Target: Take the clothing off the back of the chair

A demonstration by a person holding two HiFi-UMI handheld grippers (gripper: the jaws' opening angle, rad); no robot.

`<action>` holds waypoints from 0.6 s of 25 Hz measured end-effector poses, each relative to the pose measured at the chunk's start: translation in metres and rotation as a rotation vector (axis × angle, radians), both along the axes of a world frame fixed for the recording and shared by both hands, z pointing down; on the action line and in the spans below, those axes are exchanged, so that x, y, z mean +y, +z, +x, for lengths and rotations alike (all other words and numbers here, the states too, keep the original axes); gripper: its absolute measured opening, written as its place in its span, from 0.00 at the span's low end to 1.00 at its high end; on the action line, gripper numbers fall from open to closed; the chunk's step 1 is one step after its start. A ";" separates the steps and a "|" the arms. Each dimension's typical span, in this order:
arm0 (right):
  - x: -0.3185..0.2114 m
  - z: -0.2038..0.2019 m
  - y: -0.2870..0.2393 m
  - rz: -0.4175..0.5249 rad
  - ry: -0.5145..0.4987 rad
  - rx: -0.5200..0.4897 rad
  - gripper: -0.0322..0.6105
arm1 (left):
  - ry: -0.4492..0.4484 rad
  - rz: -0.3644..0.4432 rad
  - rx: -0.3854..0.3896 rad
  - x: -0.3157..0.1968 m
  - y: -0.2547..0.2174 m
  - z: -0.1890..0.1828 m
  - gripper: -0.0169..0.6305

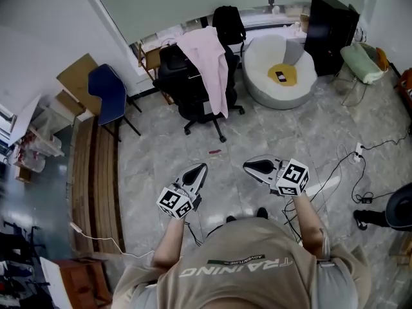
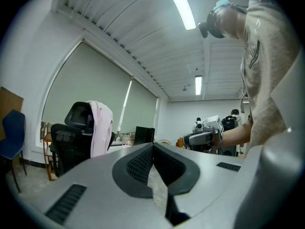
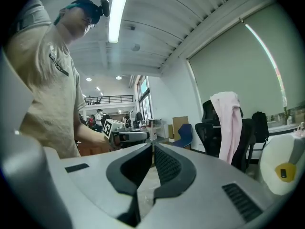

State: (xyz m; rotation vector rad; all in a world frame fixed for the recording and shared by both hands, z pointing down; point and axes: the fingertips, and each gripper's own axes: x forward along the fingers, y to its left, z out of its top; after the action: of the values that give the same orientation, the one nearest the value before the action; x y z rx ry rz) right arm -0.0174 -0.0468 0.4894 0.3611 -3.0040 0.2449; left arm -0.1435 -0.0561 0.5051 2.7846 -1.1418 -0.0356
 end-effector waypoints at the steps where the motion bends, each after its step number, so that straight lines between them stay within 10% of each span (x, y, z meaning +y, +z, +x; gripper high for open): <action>1: -0.004 -0.003 -0.003 0.007 0.009 0.009 0.11 | 0.003 0.006 0.004 -0.004 -0.003 -0.003 0.05; 15: -0.051 -0.006 0.008 0.015 0.192 0.081 0.11 | 0.008 -0.058 0.011 -0.042 0.024 -0.010 0.05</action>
State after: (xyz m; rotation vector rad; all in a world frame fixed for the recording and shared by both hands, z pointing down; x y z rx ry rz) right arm -0.0235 -0.0975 0.4972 0.6455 -2.8947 0.2172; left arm -0.1537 -0.0978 0.5288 2.7345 -1.1110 -0.0167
